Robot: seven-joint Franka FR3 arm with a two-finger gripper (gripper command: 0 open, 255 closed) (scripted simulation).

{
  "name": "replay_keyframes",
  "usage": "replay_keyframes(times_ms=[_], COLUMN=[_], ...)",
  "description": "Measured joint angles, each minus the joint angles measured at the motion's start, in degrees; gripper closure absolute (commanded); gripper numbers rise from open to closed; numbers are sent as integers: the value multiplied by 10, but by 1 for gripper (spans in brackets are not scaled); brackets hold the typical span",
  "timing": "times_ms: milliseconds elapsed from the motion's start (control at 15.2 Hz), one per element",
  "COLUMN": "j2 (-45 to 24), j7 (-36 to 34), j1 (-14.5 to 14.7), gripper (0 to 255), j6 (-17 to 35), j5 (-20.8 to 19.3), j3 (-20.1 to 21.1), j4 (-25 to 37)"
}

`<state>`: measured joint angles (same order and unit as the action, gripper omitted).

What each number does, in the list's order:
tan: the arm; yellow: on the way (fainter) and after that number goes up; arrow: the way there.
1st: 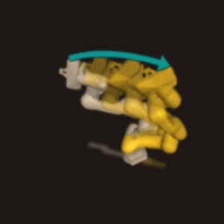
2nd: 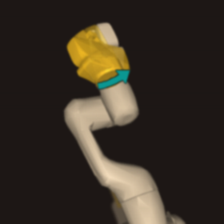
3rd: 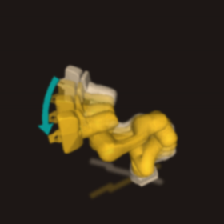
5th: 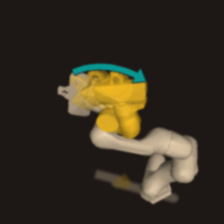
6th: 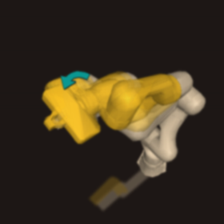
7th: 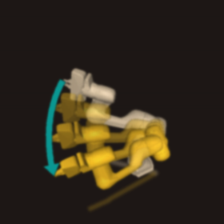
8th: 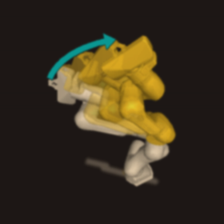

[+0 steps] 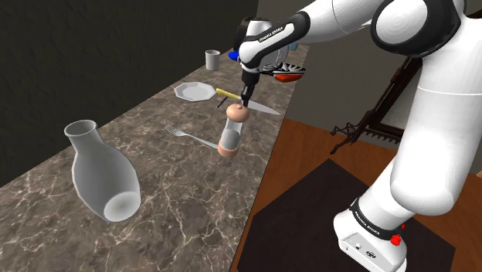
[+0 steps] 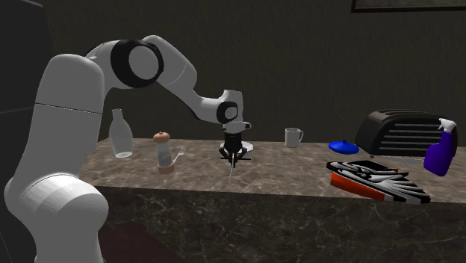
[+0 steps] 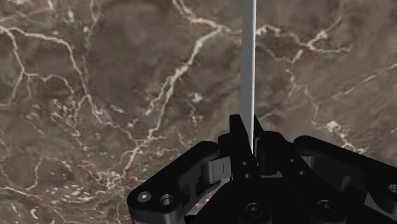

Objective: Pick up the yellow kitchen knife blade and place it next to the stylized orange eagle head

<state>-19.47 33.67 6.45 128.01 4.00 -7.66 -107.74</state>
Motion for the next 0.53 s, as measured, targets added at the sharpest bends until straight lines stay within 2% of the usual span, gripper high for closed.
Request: replay_keyframes(times_ms=[528], j2=[29], j7=[-4], j1=[1], gripper=[255], j6=[-49], j5=[-6], j3=[-2], j4=[21])
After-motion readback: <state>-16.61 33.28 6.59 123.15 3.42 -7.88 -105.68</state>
